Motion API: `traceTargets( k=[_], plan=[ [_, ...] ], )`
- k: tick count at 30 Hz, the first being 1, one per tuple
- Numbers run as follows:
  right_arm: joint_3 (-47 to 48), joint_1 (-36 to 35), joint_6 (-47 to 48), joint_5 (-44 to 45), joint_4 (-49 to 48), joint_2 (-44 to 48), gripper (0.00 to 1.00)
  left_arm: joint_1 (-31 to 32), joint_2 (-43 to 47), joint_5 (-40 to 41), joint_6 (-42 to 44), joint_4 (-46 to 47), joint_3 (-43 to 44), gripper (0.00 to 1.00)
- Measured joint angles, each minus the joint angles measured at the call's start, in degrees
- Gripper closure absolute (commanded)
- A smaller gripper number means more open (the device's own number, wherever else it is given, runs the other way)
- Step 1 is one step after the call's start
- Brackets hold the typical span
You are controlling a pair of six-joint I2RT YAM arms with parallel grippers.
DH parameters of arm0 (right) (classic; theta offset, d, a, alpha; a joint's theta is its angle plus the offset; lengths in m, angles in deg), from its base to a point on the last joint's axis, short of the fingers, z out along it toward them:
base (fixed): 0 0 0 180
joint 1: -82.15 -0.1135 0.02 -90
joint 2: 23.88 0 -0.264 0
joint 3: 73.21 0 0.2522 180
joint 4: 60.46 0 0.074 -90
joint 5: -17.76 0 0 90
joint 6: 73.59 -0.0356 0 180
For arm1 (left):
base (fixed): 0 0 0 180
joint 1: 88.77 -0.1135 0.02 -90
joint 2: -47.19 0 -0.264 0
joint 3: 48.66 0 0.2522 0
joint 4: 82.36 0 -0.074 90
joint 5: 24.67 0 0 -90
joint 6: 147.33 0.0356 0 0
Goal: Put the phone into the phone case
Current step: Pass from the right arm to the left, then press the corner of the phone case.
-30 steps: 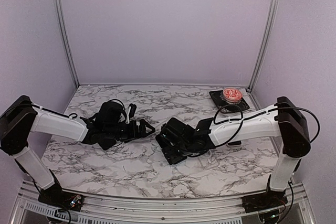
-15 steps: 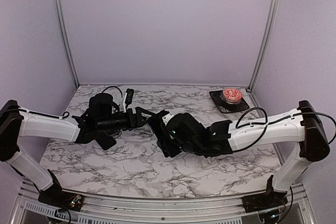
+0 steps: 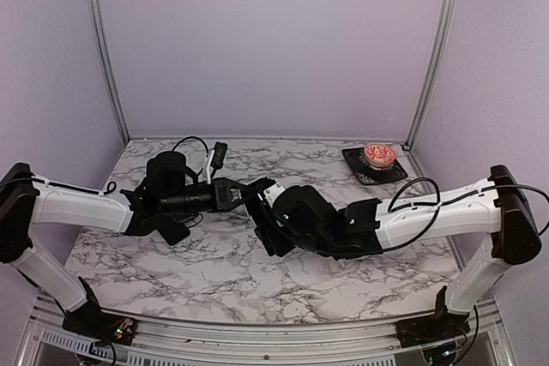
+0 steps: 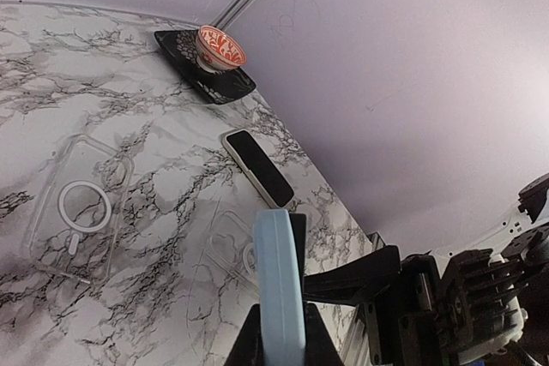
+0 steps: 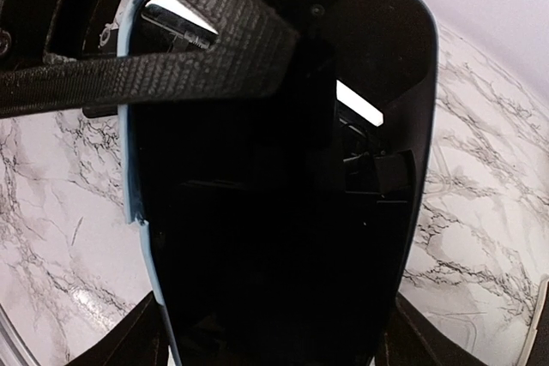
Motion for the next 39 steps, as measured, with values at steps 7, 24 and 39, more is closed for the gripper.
traceTargets(
  k=[7, 24, 39],
  plan=[
    [-4.2, -0.3, 2.1, -0.6, -3.2, 3.5, 0.04, 1.8, 1.4, 1.6, 3.0, 0.1, -0.2, 1.00],
    [-19.4, 11.2, 17.0, -40.5, -19.0, 32.2, 0.06, 11.3, 17.2, -1.5, 27.6, -8.9, -3.1, 1.00],
    [-10.1, 11.4, 22.6, -58.8, -15.0, 21.9, 1.00, 14.6, 19.0, -4.1, 32.7, -10.7, -2.4, 1.00]
  ],
)
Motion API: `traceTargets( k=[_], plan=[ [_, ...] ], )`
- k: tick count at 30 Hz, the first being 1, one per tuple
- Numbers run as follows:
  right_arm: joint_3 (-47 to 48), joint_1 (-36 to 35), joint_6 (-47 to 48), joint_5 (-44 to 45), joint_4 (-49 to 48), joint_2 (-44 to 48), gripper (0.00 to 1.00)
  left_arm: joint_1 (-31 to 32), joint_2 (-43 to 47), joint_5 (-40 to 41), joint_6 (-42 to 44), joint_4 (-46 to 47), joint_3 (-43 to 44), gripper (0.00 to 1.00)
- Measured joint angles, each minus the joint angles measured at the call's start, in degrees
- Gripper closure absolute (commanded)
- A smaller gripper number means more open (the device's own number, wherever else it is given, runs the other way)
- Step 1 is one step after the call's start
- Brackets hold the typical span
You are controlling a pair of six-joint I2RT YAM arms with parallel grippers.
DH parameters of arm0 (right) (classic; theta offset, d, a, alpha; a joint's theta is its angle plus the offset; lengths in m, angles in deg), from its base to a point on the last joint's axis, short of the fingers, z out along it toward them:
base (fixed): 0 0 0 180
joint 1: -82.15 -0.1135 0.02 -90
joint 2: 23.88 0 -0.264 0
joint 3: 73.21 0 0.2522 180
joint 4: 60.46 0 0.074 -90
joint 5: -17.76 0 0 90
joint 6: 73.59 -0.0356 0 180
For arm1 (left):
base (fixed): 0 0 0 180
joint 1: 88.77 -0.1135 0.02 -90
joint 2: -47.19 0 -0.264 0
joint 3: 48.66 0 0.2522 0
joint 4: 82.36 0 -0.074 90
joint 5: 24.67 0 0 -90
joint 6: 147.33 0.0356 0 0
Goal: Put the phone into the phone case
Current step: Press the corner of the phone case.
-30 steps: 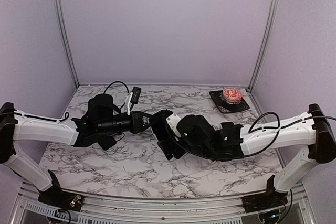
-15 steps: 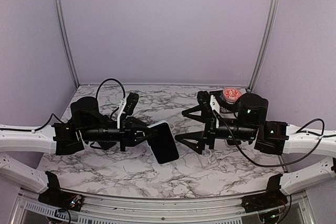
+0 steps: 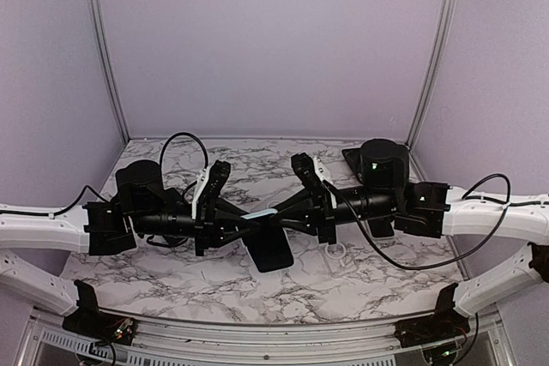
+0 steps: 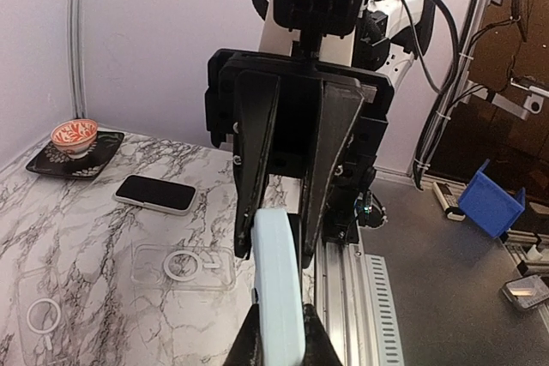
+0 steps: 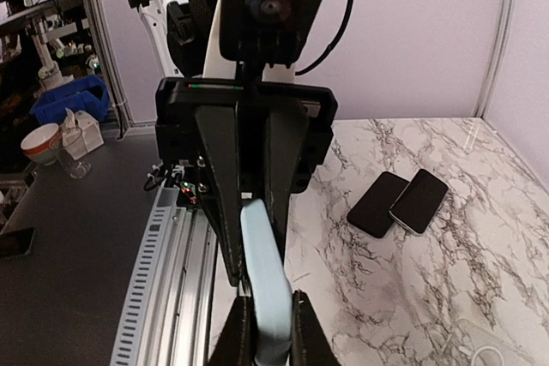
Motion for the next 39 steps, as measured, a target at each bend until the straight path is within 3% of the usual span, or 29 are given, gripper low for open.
traceTargets(
  k=[6, 7, 9, 10, 12, 14, 16, 20, 25, 27, 28, 30, 34, 36, 38, 39],
  plan=[
    [0.0, 0.1, -1.4, -0.1, 0.5, 0.0, 1.00, 0.2, 0.0, 0.2, 2.6, -0.6, 0.0, 1.00],
    [0.0, 0.1, -1.4, 0.0, 0.5, 0.0, 0.96, 0.2, 0.0, 0.2, 2.6, -0.6, 0.0, 1.00],
    [0.0, 0.1, -1.7, 0.4, 0.7, 0.0, 0.47, 0.3, 0.0, 0.2, 2.6, -0.7, 0.0, 1.00],
    [0.0, 0.1, -1.8, 0.5, 0.8, 0.0, 0.34, 0.3, 0.0, 0.3, 2.6, -0.7, 0.0, 1.00],
    [0.0, 0.1, -1.4, 0.9, 1.7, 0.0, 0.29, 0.3, 0.1, 0.3, 2.2, -1.0, 0.0, 1.00],
    [-0.2, 0.1, -0.8, 1.0, 2.7, -0.1, 0.35, 0.3, 0.4, 0.7, 2.1, -1.0, 0.0, 1.00],
    [-0.5, 0.1, -0.7, 1.2, 3.3, -0.3, 0.49, 0.3, 0.8, 0.8, 2.1, -1.0, 0.0, 1.00],
    [-2.0, 0.1, -0.9, 1.2, 4.2, -2.0, 1.00, 0.3, 1.1, 1.0, 2.1, -1.0, 0.0, 1.00],
    [-2.6, -0.1, -0.9, -0.6, 4.7, -2.6, 1.00, 0.2, 1.1, 1.0, 2.1, -2.0, 0.0, 0.97],
    [-2.7, -0.1, -0.9, -0.6, 4.6, -2.4, 1.00, 0.3, 1.1, 1.1, 2.1, -2.0, 0.0, 0.46],
    [-2.8, -0.1, -1.0, -0.5, 4.4, -2.3, 1.00, 0.3, 1.1, 1.3, 1.9, -2.0, 0.0, 0.31],
    [-3.5, -0.2, -1.4, 0.4, 4.3, -1.5, 1.00, 0.3, 1.2, 2.4, 1.9, -1.1, 0.0, 0.23],
    [-5.0, -0.2, -3.5, 2.5, 2.7, 1.5, 1.00, 0.3, 1.1, 3.5, 1.9, -0.3, 0.0, 0.25],
    [-5.1, -0.2, -4.5, 2.8, 0.5, 2.9, 1.00, 0.3, 1.0, 4.0, 2.0, 0.0, 0.0, 0.34],
    [-5.1, -0.2, -5.6, 2.8, -3.1, 3.8, 1.00, 0.4, 0.4, 4.3, 2.1, 0.3, 0.1, 0.51],
    [-5.1, -0.2, -6.1, 2.8, -5.0, 3.9, 1.00, 0.5, 0.0, 4.4, 2.1, 0.4, 0.2, 0.64]
  ],
)
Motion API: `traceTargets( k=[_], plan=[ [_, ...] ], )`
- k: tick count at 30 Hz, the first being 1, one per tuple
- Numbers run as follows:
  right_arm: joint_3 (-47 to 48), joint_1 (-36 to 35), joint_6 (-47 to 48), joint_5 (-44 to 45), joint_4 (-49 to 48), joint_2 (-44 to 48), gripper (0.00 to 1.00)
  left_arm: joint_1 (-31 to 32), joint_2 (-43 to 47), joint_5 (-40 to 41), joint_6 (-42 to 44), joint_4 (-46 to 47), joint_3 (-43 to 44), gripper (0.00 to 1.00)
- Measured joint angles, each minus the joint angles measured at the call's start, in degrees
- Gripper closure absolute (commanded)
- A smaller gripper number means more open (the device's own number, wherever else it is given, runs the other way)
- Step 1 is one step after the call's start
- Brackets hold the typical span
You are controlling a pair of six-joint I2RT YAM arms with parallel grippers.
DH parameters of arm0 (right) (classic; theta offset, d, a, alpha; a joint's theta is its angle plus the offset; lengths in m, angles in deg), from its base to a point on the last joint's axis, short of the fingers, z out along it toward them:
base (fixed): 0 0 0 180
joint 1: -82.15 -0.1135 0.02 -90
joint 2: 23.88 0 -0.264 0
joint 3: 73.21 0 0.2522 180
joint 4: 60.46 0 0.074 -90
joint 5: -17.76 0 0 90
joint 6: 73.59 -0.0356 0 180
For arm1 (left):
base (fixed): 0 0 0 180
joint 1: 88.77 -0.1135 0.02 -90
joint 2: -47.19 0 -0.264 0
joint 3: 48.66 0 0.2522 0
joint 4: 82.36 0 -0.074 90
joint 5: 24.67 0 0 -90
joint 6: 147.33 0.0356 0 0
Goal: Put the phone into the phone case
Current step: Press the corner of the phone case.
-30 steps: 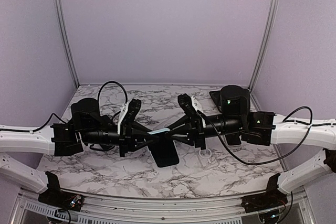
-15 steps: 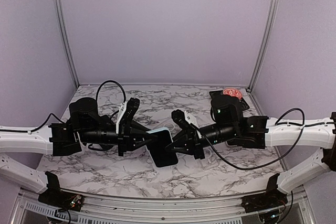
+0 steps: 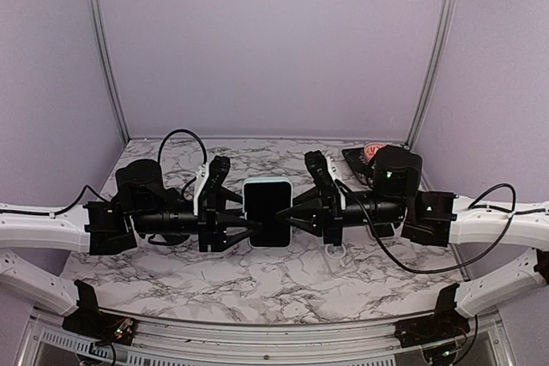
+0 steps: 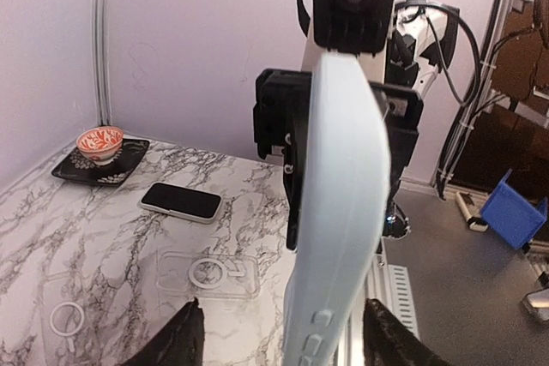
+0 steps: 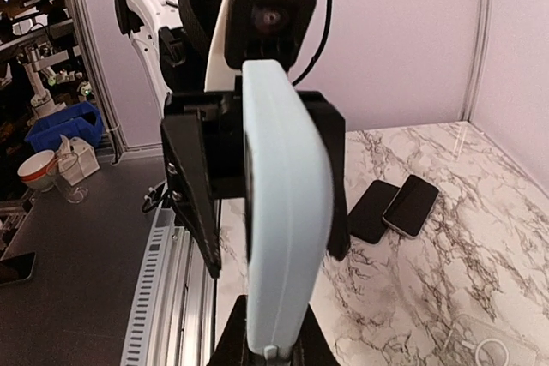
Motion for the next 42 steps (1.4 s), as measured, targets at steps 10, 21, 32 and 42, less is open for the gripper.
traceTargets(
  k=[10, 21, 32, 42],
  plan=[
    [0.0, 1.0, -3.1, -1.7, -5.5, -1.4, 0.14, 0.8, -1.1, 0.4, 1.0, 0.2, 0.7, 1.00],
    [-1.2, 0.6, -1.7, -0.4, -4.4, -1.7, 0.31, 0.7, 0.0, 3.0, 0.2, 0.2, 0.1, 1.00],
    [-2.7, 1.1, 2.2, -6.6, -0.7, -3.8, 1.00, 0.8, 0.4, -1.8, -1.7, 0.4, 0.1, 1.00],
    [-2.1, 1.2, 3.4, -5.7, 1.4, -3.9, 0.86, 0.7, 0.4, -3.0, -2.4, 1.2, 0.1, 1.00]
  ],
)
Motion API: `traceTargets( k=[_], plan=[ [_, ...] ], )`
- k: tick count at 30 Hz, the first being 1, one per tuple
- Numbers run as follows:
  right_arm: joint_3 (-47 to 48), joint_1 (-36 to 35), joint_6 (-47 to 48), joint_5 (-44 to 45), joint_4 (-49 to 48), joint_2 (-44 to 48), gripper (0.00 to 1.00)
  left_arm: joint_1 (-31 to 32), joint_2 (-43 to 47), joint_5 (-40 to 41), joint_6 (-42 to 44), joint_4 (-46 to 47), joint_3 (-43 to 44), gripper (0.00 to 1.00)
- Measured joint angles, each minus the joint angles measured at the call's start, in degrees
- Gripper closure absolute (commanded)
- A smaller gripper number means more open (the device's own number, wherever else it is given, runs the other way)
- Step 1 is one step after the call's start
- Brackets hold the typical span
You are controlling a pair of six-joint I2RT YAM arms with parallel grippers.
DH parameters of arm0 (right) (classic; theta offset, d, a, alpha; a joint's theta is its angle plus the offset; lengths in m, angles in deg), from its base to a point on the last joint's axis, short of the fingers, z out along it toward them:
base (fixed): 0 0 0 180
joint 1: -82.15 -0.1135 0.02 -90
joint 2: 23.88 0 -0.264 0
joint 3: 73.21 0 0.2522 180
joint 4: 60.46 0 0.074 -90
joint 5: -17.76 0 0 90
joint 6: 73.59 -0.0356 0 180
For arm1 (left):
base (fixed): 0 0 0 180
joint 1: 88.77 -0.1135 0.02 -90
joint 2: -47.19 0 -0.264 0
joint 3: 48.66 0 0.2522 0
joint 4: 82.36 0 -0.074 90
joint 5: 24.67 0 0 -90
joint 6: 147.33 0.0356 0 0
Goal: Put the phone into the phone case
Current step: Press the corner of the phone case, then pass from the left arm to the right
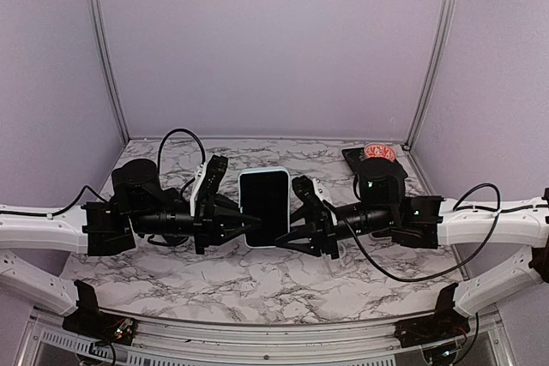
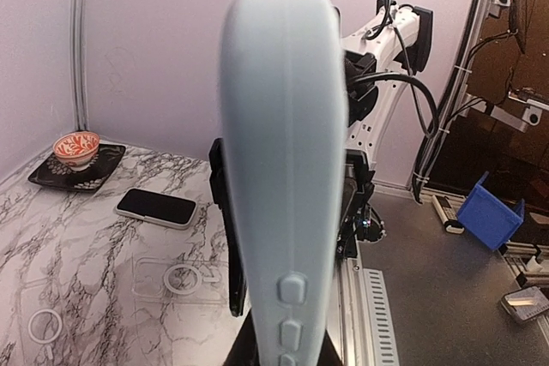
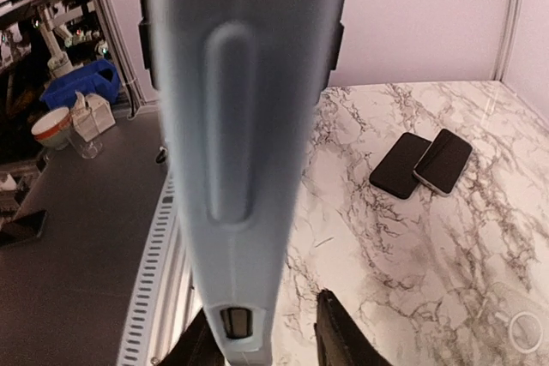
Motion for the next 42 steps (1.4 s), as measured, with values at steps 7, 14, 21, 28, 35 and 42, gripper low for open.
traceTargets(
  k=[7, 14, 21, 28, 35, 42],
  plan=[
    [0.0, 0.0, -0.5, -0.7, 0.3, 0.0, 0.76, -0.2, 0.0, -0.2, 0.0, 0.6, 0.0, 1.00],
    [0.0, 0.0, -0.1, 1.5, 1.3, 1.3, 0.08, -0.2, 0.1, -0.2, -0.5, 0.9, 0.0, 1.00],
    [2.0, 0.0, -1.6, 0.5, -1.6, 3.7, 0.38, -0.2, 0.1, -0.3, -0.9, 1.5, 0.0, 1.00],
    [5.2, 0.0, -3.4, -1.1, -3.0, 1.3, 0.89, -0.2, 0.1, -0.7, -0.9, 1.5, 0.0, 1.00],
    [6.1, 0.2, -6.8, 0.0, -2.3, -0.2, 1.00, -0.4, -0.1, 0.1, 0.1, 1.5, -0.2, 0.32],
    [6.9, 6.9, -13.0, 7.0, 3.9, -1.9, 1.00, -0.1, -0.9, 17.9, -1.6, 0.1, 0.4, 0.01]
  ],
)
